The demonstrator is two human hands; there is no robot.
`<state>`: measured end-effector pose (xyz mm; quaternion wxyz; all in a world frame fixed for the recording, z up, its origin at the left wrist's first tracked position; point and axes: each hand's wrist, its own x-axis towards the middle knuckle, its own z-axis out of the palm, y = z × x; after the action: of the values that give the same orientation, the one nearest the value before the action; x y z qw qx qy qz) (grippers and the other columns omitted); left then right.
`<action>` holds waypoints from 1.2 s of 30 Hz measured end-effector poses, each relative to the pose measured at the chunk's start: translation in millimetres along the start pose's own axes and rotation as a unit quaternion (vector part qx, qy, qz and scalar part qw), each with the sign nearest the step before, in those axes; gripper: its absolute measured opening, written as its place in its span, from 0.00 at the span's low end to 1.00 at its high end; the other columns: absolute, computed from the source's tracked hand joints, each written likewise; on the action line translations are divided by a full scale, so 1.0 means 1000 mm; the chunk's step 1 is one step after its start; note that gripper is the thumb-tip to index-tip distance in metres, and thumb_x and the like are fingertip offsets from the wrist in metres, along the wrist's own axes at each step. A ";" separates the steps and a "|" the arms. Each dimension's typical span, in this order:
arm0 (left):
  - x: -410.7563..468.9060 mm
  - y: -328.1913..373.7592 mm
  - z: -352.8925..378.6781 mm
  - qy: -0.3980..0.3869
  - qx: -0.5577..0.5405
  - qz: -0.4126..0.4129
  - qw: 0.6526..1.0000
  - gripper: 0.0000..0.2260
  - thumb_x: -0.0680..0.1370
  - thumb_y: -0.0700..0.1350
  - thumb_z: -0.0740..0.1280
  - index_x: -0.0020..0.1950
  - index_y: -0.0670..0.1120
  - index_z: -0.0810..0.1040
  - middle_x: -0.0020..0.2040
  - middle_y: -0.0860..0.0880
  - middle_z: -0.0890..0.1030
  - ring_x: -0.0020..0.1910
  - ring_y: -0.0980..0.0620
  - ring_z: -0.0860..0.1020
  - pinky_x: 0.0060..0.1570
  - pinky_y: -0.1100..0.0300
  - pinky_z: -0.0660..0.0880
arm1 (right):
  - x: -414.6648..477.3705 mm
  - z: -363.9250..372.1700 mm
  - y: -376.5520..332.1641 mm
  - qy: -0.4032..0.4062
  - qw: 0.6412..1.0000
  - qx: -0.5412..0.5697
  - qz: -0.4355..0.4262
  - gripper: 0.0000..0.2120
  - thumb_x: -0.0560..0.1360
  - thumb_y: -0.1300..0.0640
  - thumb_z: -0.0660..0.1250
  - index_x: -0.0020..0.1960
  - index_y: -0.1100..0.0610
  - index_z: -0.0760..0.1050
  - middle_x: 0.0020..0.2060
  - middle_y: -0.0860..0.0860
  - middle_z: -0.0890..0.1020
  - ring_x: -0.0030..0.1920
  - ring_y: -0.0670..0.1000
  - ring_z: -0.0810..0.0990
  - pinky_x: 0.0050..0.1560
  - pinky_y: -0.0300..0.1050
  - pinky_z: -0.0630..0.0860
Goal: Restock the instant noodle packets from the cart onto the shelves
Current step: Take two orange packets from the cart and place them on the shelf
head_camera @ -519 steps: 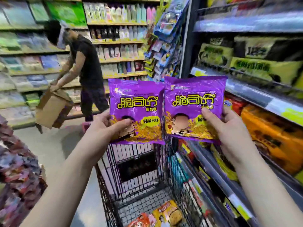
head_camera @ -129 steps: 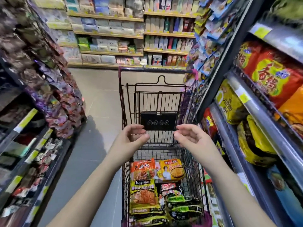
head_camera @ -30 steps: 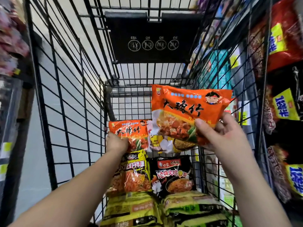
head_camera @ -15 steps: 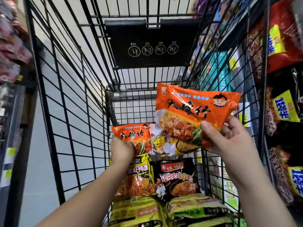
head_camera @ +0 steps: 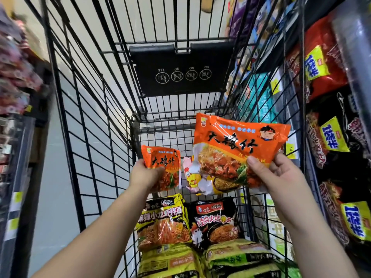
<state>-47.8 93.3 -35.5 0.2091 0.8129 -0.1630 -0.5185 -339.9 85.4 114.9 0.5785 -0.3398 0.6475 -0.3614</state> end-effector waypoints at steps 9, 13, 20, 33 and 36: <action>-0.097 0.103 -0.067 -0.078 -0.040 0.131 0.988 0.15 0.76 0.47 0.75 0.58 0.46 0.76 0.48 0.44 0.87 0.39 0.47 0.87 0.32 0.58 0.80 | -0.019 -0.003 -0.059 -0.020 0.999 0.034 -0.012 0.16 0.70 0.54 0.72 0.57 0.53 0.80 0.46 0.47 0.88 0.41 0.42 0.86 0.36 0.33 0.78; -0.151 0.156 -0.114 -0.119 -0.055 0.210 0.969 0.16 0.75 0.47 0.76 0.59 0.46 0.77 0.46 0.47 0.88 0.42 0.46 0.87 0.37 0.58 0.83 | -0.034 -0.006 -0.104 -0.025 0.997 0.046 -0.053 0.15 0.71 0.55 0.73 0.57 0.52 0.81 0.49 0.49 0.88 0.46 0.45 0.86 0.39 0.34 0.79; -0.232 0.224 -0.184 -0.136 -0.110 0.325 0.930 0.15 0.72 0.45 0.77 0.55 0.43 0.81 0.51 0.39 0.86 0.41 0.47 0.86 0.41 0.57 0.84 | -0.083 -0.005 -0.190 -0.043 0.987 0.068 -0.140 0.22 0.69 0.50 0.75 0.61 0.53 0.80 0.56 0.52 0.87 0.58 0.53 0.85 0.59 0.51 0.80; -0.358 0.266 -0.273 -0.156 -0.150 0.455 0.864 0.40 0.54 0.59 0.85 0.60 0.44 0.79 0.51 0.42 0.87 0.49 0.41 0.86 0.50 0.50 0.81 | -0.206 -0.008 -0.300 -0.041 0.952 0.088 -0.289 0.23 0.68 0.51 0.75 0.60 0.57 0.80 0.53 0.53 0.88 0.52 0.49 0.87 0.49 0.39 0.81; -0.373 0.271 -0.290 -0.196 -0.143 0.485 0.840 0.44 0.50 0.61 0.85 0.61 0.44 0.79 0.52 0.41 0.87 0.48 0.42 0.87 0.42 0.56 0.82 | -0.241 -0.007 -0.307 -0.008 0.941 0.102 -0.321 0.20 0.70 0.55 0.73 0.61 0.58 0.80 0.54 0.54 0.88 0.50 0.49 0.87 0.47 0.38 0.81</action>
<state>50.8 89.7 500.3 0.5113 0.4722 -0.4986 -0.5167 -315.9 136.4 501.2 0.4685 -0.4723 0.4588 -0.5891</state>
